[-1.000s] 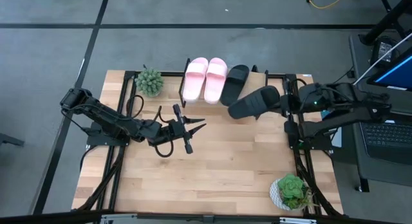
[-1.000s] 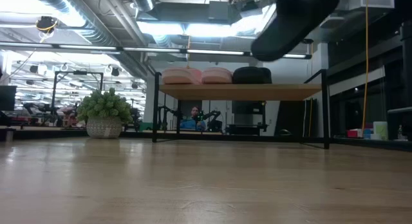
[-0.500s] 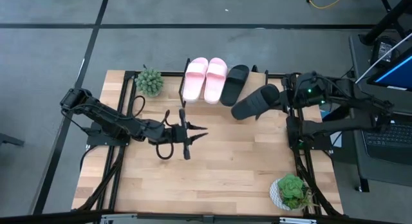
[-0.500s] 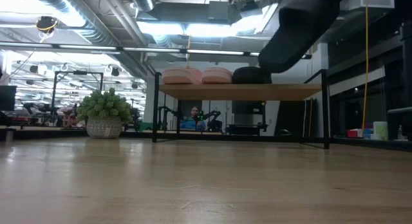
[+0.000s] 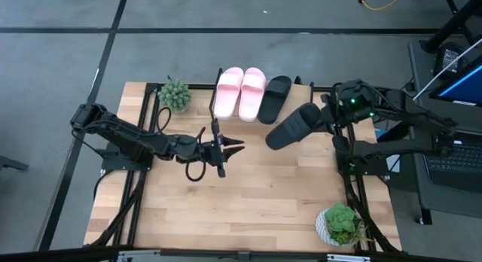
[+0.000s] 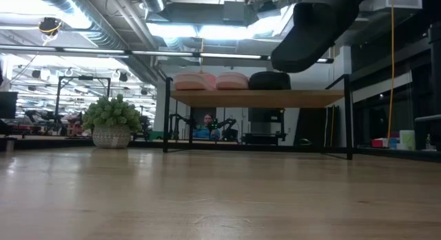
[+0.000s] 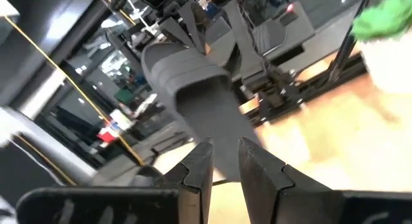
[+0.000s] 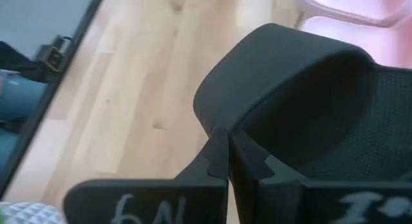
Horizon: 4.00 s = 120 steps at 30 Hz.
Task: Pick and place slides into the shelf
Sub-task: Put the black slipper on the shelf
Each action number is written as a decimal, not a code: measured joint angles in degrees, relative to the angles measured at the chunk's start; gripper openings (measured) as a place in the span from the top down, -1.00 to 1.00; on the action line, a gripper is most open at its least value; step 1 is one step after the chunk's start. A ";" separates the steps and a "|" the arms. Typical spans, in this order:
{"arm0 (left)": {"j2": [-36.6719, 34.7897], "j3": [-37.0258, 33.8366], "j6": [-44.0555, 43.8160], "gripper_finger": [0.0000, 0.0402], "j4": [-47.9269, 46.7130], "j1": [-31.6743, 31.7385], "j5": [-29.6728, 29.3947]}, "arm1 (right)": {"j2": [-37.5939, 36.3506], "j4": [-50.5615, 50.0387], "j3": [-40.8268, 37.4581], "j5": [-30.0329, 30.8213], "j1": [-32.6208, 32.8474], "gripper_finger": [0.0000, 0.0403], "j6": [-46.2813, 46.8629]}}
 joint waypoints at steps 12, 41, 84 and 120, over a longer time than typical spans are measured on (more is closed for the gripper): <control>0.00 0.00 2.99 0.68 0.02 2.81 7.14 | 8.20 -8.62 11.23 -5.03 -2.39 0.99 -1.67; 9.05 4.74 7.42 0.68 1.94 5.32 6.97 | 17.34 -19.07 12.11 -2.67 -18.60 0.99 -20.68; 9.03 6.56 4.31 0.68 -0.35 4.58 7.25 | 27.54 -19.95 20.46 9.66 -28.97 0.99 -26.43; 9.01 6.51 4.30 0.68 -0.37 4.62 7.23 | 27.50 -16.54 22.73 15.79 -31.08 0.99 -27.28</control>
